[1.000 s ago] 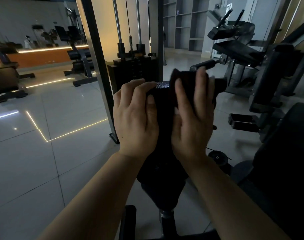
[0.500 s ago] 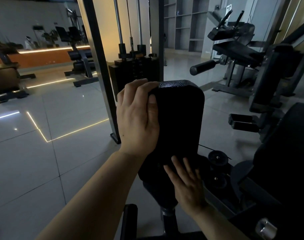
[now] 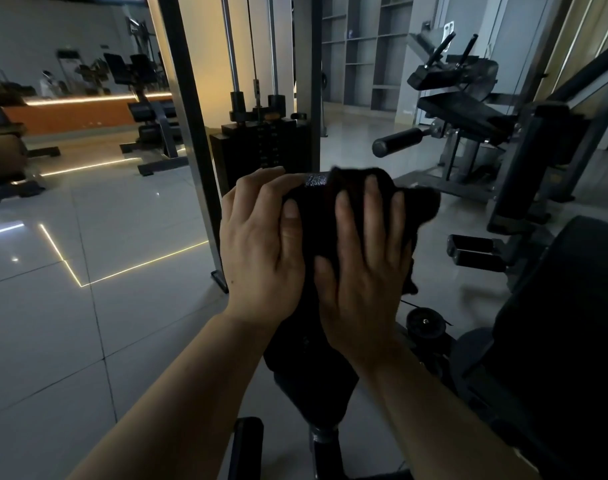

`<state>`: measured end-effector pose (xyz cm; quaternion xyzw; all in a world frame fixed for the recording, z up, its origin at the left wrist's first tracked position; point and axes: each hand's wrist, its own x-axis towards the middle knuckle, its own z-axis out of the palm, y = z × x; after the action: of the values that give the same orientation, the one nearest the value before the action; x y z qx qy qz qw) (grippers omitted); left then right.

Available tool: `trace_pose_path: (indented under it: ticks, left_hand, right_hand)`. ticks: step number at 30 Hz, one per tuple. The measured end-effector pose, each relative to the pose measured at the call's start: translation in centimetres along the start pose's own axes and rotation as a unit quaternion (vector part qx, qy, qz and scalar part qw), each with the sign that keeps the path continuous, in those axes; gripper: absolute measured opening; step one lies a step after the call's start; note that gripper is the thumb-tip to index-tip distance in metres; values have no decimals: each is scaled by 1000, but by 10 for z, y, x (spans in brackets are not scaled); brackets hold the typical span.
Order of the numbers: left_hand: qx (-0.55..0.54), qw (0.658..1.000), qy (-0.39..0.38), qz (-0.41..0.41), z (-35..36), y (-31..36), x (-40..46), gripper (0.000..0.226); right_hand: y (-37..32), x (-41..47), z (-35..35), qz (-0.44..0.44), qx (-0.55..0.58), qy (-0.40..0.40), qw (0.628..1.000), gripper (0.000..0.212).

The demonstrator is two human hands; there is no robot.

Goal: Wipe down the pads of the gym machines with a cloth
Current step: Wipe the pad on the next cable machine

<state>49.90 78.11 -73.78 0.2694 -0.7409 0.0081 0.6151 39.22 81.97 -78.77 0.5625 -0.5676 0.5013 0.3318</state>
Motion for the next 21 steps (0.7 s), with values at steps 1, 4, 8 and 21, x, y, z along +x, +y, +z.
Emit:
trace_pose_path:
  ticks: [1,4,8,21]
  left_hand:
    - [-1,1000,0,2,0,0,0,36]
    - [-5,1000,1,6,0,0,0,34]
    - [-10,1000,2,4,0,2,0,34]
    - [-96,993,55,29,-18,16,-21,43]
  right_hand:
    - [1,-14,4,16,-7,-3,1000,56]
    - [6,-56,13,23,-43,-39,998,55]
    - [11,-80,18,22,-56,-58,997,49]
    - [-12,-71,6,3,37,-144,989,57]
